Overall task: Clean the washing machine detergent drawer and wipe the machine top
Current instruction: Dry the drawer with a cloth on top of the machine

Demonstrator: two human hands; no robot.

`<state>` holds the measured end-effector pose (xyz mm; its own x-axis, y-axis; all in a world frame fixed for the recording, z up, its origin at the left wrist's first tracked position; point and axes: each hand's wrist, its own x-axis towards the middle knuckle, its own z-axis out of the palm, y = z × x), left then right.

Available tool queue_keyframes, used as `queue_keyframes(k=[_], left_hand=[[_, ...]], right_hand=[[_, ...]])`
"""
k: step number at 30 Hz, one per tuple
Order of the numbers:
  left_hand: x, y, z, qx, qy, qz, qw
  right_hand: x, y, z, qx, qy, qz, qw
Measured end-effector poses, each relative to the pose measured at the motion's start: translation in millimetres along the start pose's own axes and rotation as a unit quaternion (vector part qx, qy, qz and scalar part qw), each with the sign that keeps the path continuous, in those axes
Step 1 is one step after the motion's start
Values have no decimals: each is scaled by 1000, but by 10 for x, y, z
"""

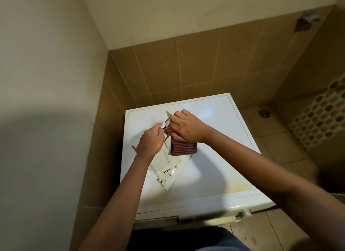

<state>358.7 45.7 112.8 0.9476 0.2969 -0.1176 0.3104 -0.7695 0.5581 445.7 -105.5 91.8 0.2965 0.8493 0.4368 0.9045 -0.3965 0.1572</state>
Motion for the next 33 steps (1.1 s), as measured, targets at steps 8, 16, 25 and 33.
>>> queue_keyframes(k=[8,16,25,33], left_hand=[[22,2,-21,15,-1,-10,1000],[42,-13,-28,20,-31,-11,999],[43,-13,-60,6,-45,-10,999],[70,-47,-37,-16,-52,-13,998]], right_hand=[[50,-93,142,108,43,52,992],[-80,-250,285,166,116,130,971],[30,-266,4,407,280,422,760],[-371,151,-192,560,121,348,742]])
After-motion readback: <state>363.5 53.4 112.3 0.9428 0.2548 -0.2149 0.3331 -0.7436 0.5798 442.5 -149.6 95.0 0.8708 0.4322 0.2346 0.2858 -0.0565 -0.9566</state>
